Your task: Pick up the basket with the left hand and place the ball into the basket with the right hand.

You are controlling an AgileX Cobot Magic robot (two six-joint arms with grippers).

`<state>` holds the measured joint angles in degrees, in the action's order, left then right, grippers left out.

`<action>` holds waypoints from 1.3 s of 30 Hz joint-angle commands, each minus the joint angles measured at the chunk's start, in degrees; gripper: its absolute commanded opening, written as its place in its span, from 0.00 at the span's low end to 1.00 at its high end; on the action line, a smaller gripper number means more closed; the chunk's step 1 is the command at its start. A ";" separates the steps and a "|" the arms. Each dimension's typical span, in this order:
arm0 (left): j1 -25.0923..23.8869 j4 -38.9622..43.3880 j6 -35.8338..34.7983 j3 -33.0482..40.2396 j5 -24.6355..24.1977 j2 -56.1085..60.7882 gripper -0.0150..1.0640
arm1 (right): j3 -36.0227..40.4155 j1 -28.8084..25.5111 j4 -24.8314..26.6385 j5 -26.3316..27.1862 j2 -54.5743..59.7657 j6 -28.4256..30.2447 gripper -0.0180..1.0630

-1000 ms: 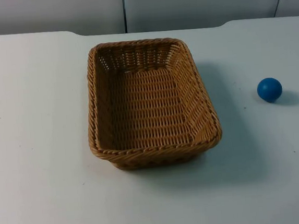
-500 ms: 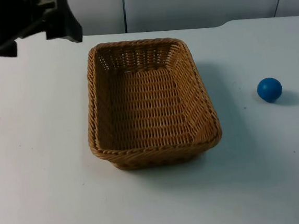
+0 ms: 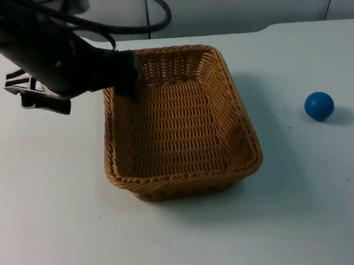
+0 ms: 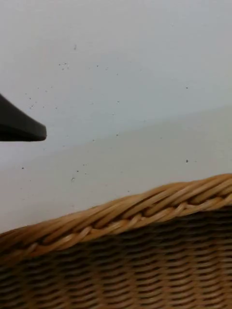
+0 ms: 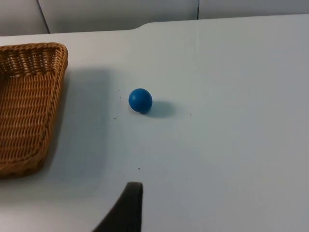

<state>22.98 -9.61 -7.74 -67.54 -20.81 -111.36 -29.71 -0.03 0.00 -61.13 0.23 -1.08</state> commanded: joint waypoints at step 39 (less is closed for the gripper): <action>4.06 20.31 -27.65 -14.47 -11.00 -13.86 0.01 | -0.30 0.22 0.00 0.34 -0.23 -0.02 0.94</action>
<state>26.74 9.99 -34.97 -81.96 -29.73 -125.14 -29.71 -0.03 0.00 -61.13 0.23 -1.08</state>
